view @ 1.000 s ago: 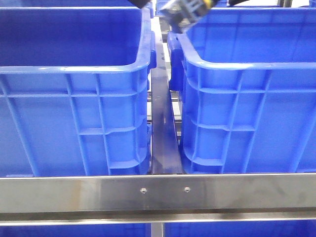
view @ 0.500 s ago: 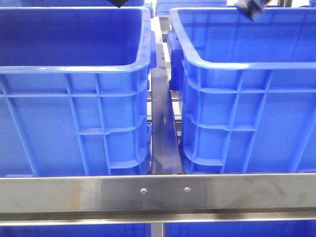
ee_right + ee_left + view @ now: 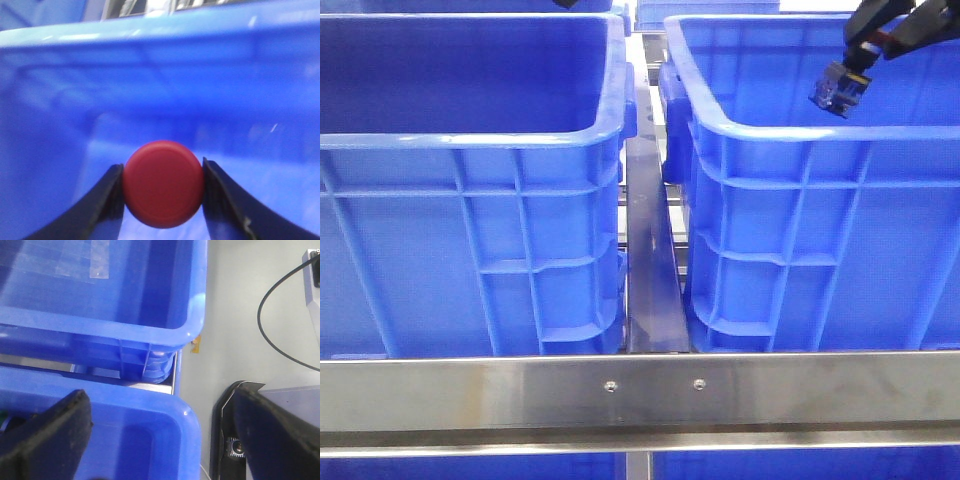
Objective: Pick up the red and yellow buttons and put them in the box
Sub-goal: 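Lower the red button into the empty crate with the right gripper and release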
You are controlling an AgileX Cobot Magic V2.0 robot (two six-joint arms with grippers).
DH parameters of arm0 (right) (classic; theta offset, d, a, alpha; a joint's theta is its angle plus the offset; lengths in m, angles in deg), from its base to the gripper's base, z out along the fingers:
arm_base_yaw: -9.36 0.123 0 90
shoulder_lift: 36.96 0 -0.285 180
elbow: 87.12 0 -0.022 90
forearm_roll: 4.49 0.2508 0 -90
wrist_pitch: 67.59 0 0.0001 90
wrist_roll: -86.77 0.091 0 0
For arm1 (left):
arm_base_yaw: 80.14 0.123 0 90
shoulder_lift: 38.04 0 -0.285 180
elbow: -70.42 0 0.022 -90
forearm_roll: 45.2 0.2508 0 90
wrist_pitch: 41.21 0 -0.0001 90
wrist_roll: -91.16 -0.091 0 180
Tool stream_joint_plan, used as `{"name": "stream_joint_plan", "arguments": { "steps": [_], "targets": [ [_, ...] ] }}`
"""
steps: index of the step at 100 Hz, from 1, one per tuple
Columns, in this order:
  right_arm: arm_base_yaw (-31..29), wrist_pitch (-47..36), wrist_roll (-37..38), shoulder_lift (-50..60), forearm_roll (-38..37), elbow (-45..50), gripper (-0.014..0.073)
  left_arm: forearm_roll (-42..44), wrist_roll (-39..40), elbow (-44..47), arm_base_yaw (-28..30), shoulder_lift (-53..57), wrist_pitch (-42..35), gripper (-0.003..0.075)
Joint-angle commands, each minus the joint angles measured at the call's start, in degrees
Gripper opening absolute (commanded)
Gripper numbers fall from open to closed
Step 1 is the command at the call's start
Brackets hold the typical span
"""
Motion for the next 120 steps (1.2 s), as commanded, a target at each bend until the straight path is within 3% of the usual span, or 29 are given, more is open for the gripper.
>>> {"name": "stream_joint_plan", "arguments": {
  "steps": [1,29,98,107,120],
  "targets": [
    [0.9,-5.6,-4.0,0.6,1.6,-2.8,0.0179,-3.2,0.7,-1.8,0.1,2.4,-1.5,0.0556],
    [4.3,-14.2,-8.5,-4.6,1.6,-3.6,0.0179,-3.2,0.7,-1.8,0.1,2.4,-2.2,0.0555],
    [4.3,-17.8,-8.9,-9.5,1.4,-3.6,0.0182,-3.2,0.7,-1.8,0.1,2.4,-2.2,0.0554],
    [4.3,-17.6,-8.9,-9.6,1.4,-3.6,0.0249,-3.2,0.7,-1.8,0.1,2.4,-2.2,0.0554],
    [4.3,-17.2,-8.9,-9.6,1.4,-3.6,0.0524,-3.2,0.7,-1.8,0.1,2.4,-2.2,0.0554]
  ]
}}
